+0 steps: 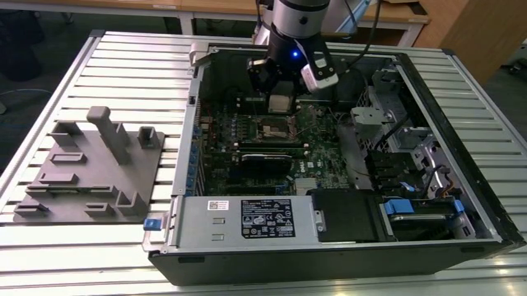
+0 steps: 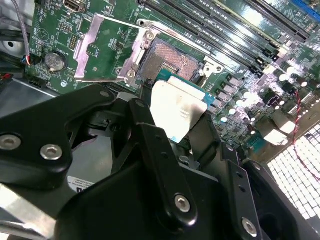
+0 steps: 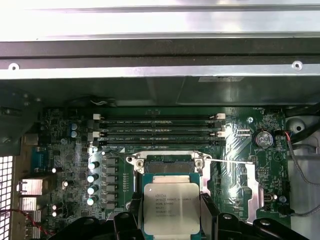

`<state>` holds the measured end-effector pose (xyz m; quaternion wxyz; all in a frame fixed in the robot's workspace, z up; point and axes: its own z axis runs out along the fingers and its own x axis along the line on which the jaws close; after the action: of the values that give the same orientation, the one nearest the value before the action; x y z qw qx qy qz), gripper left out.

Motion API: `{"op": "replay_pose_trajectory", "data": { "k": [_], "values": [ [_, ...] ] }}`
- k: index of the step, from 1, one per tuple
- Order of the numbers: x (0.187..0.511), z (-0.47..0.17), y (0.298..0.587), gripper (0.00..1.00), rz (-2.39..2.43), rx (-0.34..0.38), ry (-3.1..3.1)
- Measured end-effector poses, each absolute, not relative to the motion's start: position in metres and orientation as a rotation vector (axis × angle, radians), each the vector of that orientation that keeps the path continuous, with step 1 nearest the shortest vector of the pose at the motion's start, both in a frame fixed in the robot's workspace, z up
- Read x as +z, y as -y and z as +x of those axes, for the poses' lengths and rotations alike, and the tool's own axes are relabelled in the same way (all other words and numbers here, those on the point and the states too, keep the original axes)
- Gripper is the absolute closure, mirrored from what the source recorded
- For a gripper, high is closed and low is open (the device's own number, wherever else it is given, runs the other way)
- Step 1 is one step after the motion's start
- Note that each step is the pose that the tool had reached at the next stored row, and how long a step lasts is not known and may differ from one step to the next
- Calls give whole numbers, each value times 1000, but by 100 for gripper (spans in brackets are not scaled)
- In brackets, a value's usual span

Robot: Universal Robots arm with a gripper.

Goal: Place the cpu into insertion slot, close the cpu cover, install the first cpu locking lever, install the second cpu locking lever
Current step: 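Place the cpu into insertion slot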

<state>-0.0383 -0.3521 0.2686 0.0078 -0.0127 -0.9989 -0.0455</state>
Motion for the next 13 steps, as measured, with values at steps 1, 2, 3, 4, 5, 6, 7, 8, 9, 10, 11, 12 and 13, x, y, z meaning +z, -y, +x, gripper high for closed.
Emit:
{"op": "replay_pose_trajectory", "data": {
  "k": [1, 2, 3, 4, 5, 6, 7, 8, 9, 10, 11, 12, 13],
  "values": [
    [268, -38, 352, 46, -40, -142, 3124],
    [268, -38, 352, 46, -40, -142, 3124],
    [268, -38, 352, 46, -40, -142, 3124],
    [268, -38, 352, 46, -40, -142, 3124],
    [268, -38, 352, 46, -40, -142, 3124],
    [268, -38, 352, 46, -40, -142, 3124],
    [268, -38, 352, 46, -40, -142, 3124],
    [268, -38, 352, 46, -40, -142, 3124],
    [268, -38, 352, 46, -40, -142, 3124],
    [268, -38, 352, 46, -41, -142, 3124],
    [268, -38, 352, 46, -47, -142, 3124],
    [267, -38, 352, 46, -58, -142, 3124],
    [267, -38, 352, 46, -75, -142, 3125]
  ]
}}
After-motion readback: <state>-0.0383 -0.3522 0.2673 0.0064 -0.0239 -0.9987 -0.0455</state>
